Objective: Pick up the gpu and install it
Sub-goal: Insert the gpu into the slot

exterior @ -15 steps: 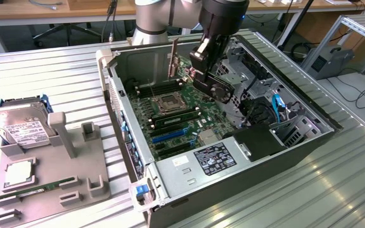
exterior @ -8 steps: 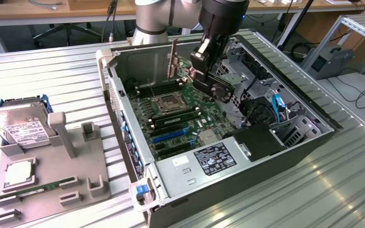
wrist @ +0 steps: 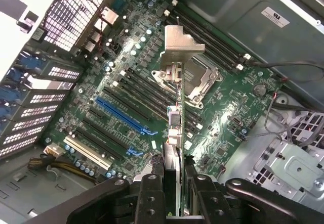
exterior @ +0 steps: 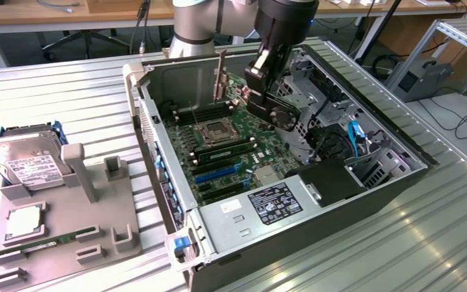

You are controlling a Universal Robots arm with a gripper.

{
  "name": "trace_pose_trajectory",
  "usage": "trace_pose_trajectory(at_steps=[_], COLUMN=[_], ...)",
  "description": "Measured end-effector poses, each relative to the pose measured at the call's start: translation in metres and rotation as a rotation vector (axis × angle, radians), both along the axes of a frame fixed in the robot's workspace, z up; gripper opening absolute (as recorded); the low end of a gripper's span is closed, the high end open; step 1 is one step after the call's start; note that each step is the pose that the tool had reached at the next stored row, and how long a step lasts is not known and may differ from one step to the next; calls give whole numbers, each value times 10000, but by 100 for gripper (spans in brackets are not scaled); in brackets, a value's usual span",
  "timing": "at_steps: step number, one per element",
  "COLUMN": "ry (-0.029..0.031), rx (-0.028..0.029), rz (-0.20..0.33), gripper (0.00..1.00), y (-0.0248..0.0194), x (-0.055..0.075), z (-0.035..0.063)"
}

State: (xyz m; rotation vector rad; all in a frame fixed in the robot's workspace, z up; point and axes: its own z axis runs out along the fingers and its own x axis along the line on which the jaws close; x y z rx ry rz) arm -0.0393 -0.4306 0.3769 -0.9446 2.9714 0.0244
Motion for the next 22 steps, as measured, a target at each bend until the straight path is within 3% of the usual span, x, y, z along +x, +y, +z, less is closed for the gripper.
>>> trace_pose_trajectory(at_steps=[22], ry=[0], rx=[0], rz=[879], gripper=[26], y=[0], x=[0], z=[0])
